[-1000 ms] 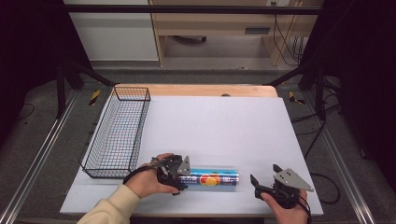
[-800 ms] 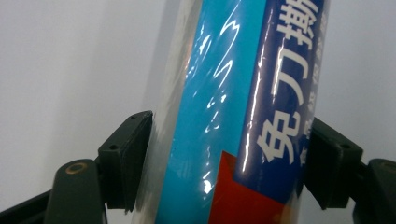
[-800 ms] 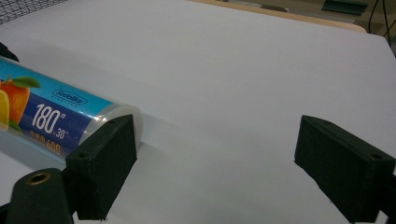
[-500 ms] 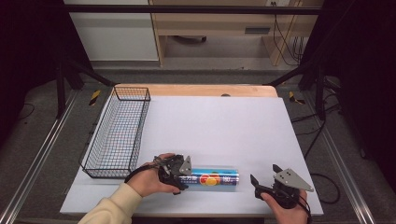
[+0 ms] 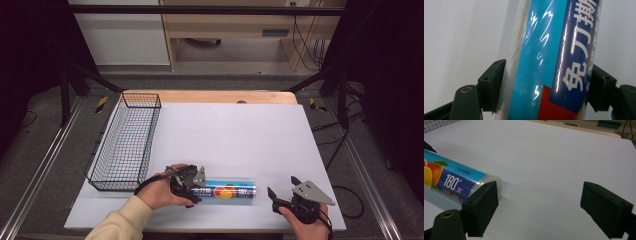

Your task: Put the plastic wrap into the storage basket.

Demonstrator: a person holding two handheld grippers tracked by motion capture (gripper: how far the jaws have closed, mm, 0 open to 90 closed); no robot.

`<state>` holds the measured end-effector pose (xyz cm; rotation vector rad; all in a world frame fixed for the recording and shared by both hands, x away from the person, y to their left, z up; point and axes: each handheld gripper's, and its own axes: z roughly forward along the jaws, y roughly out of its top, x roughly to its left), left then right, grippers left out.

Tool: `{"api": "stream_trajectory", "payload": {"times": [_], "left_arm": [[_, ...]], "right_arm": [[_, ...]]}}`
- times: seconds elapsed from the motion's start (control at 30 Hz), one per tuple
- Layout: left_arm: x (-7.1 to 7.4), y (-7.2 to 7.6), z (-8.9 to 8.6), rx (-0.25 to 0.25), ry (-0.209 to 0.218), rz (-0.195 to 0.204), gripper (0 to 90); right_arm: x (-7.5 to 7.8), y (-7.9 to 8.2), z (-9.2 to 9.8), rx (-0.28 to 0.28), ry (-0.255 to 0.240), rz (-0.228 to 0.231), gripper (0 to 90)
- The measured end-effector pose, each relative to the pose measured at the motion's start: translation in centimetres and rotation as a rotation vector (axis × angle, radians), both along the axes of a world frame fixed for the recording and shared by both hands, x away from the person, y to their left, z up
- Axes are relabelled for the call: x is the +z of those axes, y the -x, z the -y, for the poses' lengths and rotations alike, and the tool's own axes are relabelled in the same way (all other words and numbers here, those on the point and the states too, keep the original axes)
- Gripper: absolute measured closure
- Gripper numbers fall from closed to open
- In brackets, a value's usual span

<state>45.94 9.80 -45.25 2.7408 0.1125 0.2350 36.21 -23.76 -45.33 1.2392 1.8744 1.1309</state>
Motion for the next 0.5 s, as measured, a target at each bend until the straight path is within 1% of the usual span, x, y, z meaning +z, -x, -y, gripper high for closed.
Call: {"api": "stream_trajectory", "payload": {"times": [0.17,0.3,0.4,0.47,0.5], "left_arm": [[0.13,-0.25,0.03,-0.007,-0.007,-0.018,27.3],[0.26,-0.21,0.07,-0.012,-0.019,-0.020,27.7],[0.31,-0.16,0.07,-0.001,-0.012,-0.048,28.0],[0.33,-0.11,0.10,0.001,-0.014,-0.054,28.3],[0.34,-0.04,0.17,-0.002,-0.020,-0.049,28.4]], "right_arm": [[0.00,-0.04,0.03,-0.001,-0.003,-0.001,15.1],[0.00,-0.01,0.06,0.001,-0.004,0.000,15.3],[0.00,-0.02,0.05,0.004,-0.005,-0.002,15.3],[-0.01,-0.03,0.05,0.004,-0.003,-0.002,15.5],[-0.01,-0.03,0.05,0.005,-0.003,-0.002,15.5]]}}
